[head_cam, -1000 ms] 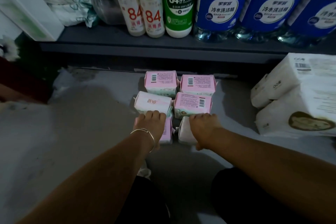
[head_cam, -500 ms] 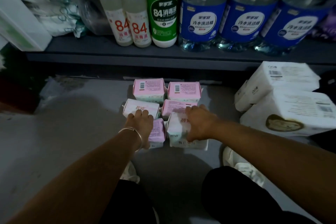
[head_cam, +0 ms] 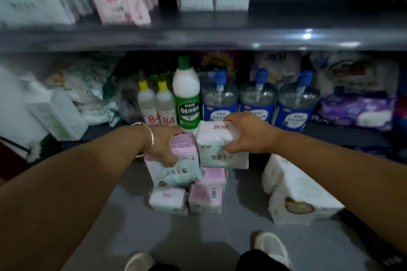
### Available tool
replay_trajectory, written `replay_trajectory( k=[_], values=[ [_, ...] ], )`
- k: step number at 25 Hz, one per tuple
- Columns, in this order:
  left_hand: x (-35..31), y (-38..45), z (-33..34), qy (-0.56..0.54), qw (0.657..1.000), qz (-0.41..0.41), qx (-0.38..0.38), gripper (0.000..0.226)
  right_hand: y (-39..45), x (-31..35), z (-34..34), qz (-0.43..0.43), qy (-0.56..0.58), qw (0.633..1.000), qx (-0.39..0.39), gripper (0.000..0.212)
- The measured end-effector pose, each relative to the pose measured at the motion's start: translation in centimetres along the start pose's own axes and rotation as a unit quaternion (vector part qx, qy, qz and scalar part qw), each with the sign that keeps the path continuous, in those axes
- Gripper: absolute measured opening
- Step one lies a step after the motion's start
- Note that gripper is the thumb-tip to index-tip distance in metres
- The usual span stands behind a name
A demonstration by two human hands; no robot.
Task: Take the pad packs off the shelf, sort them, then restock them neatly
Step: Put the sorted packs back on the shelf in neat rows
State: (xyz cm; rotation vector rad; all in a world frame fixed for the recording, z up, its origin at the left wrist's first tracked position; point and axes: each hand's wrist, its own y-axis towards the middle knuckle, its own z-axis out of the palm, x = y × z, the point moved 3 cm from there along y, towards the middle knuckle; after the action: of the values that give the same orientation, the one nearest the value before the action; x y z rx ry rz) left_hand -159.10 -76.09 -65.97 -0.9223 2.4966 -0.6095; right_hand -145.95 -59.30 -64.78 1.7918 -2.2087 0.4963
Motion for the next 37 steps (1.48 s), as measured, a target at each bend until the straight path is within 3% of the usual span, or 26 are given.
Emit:
replay_trajectory(
  k=[2,10,16,21,30,37],
  values=[
    [-1.4,-1.4,-4.1,-0.015,1.0,0.012,-0.025,0.048,-0.1,0.9,-4.5,-0.008,0.01,0.999,-0.037,0.05],
    [-5.9,-5.5,-18.8,0.016,0.986,0.069,-0.153,0.041,0.0,2.7,-18.9,-0.023,0.065,0.986,-0.153,0.052],
    [-7.2,-5.5,-25.6,0.025,0.977,0.084,-0.195,0.045,2.5,2.2,-24.9,-0.032,0.079,0.974,-0.208,0.057],
    [-7.3,-3.2,-29.9,0.029,0.973,0.089,-0.21,0.043,5.5,-0.5,-29.1,0.011,0.108,0.963,-0.248,0.054],
    [-5.7,2.5,-35.9,-0.001,0.969,0.091,-0.229,0.041,16.3,-3.5,-30.6,0.01,0.038,0.976,-0.214,0.067],
    [-4.4,7.0,-37.0,0.012,0.972,0.068,-0.224,0.046,22.2,-6.7,-27.8,0.033,-0.014,0.986,-0.166,0.062]
  ],
)
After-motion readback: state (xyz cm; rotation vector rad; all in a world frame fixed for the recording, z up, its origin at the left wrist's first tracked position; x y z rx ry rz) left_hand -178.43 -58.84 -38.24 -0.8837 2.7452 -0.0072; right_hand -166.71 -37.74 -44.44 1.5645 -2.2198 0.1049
